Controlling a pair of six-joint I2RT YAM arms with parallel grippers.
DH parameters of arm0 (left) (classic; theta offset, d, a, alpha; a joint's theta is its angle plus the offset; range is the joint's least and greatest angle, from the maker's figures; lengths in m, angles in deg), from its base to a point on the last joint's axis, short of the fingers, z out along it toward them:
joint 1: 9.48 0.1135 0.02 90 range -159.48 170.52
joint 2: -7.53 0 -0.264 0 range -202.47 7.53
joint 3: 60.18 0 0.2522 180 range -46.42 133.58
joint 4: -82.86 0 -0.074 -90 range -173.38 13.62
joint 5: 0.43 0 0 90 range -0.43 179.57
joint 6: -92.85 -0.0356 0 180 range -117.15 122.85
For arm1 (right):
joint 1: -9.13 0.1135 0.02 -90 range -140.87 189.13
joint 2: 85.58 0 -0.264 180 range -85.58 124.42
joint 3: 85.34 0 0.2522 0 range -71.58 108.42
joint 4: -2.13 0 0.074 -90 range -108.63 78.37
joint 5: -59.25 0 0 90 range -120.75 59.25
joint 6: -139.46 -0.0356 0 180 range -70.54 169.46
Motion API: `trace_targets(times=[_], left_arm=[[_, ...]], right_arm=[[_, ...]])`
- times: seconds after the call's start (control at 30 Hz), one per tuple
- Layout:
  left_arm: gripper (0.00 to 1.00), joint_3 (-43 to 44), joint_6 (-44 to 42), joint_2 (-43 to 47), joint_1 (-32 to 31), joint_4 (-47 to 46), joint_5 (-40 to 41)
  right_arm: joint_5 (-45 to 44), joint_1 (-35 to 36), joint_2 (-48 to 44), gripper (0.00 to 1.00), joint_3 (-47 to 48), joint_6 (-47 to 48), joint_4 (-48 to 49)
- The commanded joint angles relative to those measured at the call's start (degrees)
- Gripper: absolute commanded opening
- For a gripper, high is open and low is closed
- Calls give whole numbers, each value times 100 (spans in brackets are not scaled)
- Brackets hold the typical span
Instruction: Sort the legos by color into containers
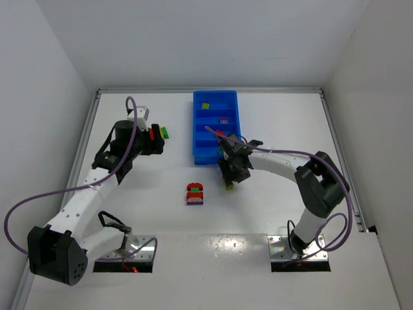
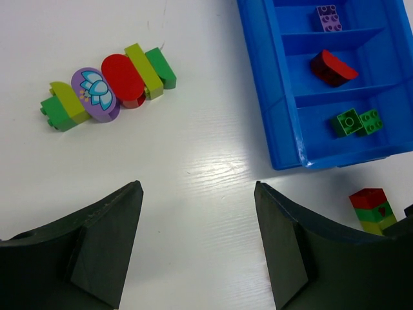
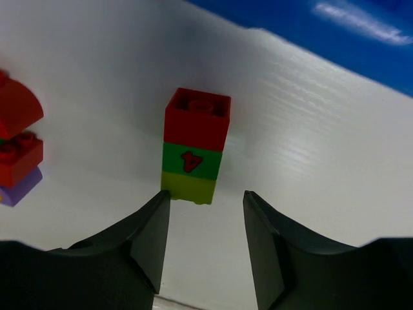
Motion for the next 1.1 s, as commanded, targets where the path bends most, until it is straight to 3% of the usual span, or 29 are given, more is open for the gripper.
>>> trace_targets(times=[0.0,0.33,0.73,1.07], left_arm=[[76,-22,127,143,167,-195,-106],[77,-22,74,28,167,-195,-159],[78,-22,74,-86,167,-300,-265],[80,-22,74,-191,167,-300,-370]], right_arm=[[-415,22,88,51,340,-295,135],[138,22,308,53,569,-304,135],[-169,-224,562,56,638,-480,135],[191,-444,616,58,991,-638,188]])
